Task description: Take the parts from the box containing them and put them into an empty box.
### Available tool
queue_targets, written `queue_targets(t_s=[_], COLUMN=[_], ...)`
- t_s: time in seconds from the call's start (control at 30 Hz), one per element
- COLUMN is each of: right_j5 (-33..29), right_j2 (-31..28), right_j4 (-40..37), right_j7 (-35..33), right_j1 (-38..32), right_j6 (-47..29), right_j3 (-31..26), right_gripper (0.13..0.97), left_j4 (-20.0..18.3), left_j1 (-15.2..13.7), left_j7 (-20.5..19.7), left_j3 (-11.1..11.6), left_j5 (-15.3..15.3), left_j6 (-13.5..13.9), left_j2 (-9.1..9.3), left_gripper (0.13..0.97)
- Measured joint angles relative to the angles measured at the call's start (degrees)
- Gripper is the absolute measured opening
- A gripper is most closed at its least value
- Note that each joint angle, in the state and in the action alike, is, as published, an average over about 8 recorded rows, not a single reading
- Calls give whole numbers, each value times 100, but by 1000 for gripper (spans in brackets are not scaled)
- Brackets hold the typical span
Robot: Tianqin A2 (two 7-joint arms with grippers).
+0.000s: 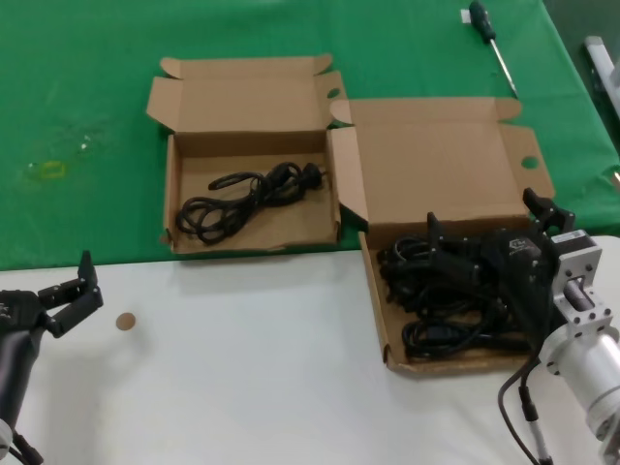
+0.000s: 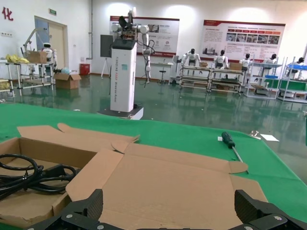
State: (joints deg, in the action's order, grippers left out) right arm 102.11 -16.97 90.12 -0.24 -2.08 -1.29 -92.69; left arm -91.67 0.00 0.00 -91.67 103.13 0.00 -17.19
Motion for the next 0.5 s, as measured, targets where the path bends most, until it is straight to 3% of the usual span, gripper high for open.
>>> queue_targets(t_s=[0.5], right_j5=[0], right_j2=[0], right_j4=[0], right_j7=[0], right_j1=[1], right_j6=[0], right_j3=[0], right_gripper=[966], left_j4=[0], left_j1=[0], left_j7=[0], left_j3=[0], left_j5=[0], left_j6=[0], left_j2=[0], left_gripper=[966])
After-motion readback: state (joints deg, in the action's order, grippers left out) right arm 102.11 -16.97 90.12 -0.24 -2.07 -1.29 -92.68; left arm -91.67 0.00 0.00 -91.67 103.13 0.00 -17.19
